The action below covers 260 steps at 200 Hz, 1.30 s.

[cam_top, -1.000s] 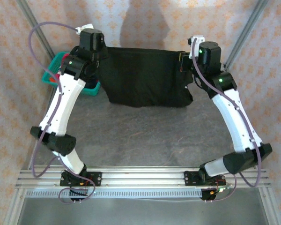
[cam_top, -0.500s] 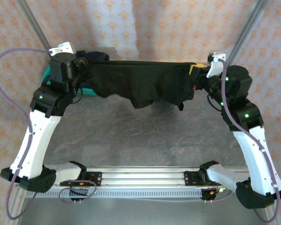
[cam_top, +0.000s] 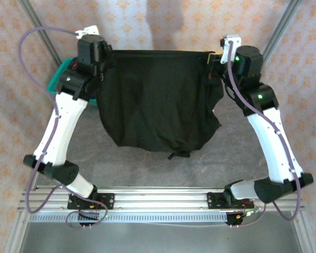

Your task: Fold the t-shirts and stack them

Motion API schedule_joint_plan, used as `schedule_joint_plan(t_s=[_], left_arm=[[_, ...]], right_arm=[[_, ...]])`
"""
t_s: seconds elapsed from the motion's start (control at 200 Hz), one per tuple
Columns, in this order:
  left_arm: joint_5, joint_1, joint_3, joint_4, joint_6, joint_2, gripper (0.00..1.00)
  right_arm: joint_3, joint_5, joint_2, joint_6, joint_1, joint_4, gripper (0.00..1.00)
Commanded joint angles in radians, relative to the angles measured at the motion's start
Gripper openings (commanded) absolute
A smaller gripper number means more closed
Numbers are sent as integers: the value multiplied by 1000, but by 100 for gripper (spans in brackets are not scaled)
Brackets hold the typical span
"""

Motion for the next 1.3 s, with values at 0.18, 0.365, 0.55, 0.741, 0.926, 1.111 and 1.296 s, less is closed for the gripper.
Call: schedule_joint_plan(t_s=[0.18,0.365,0.55,0.741,0.926,1.111,1.296], left_arm=[[-54,23,531,-82,74,229,0],[-54,23,362,-16,80,101,0],[-39,23,-183,101,6,-112,0],[32,22,-711,223,-145,-205,0],[46,22,-963,312,-242,-144,0],[31,23,-1024,319,-291,-38,0],[3,23,-1059,323,-324,48,0]], right_arm=[[336,34,125,-39,-13,53,0],[301,23,70,-47,-13,56,0],[-50,-15,-37,-18,-13,48,0],[-531,-146,-114,92,-14,142,0],[-729,-268,-13,170,-7,197,0],[-823,-277,-9,277,-13,230,89],[-968,-148,-143,488,-83,238,89]])
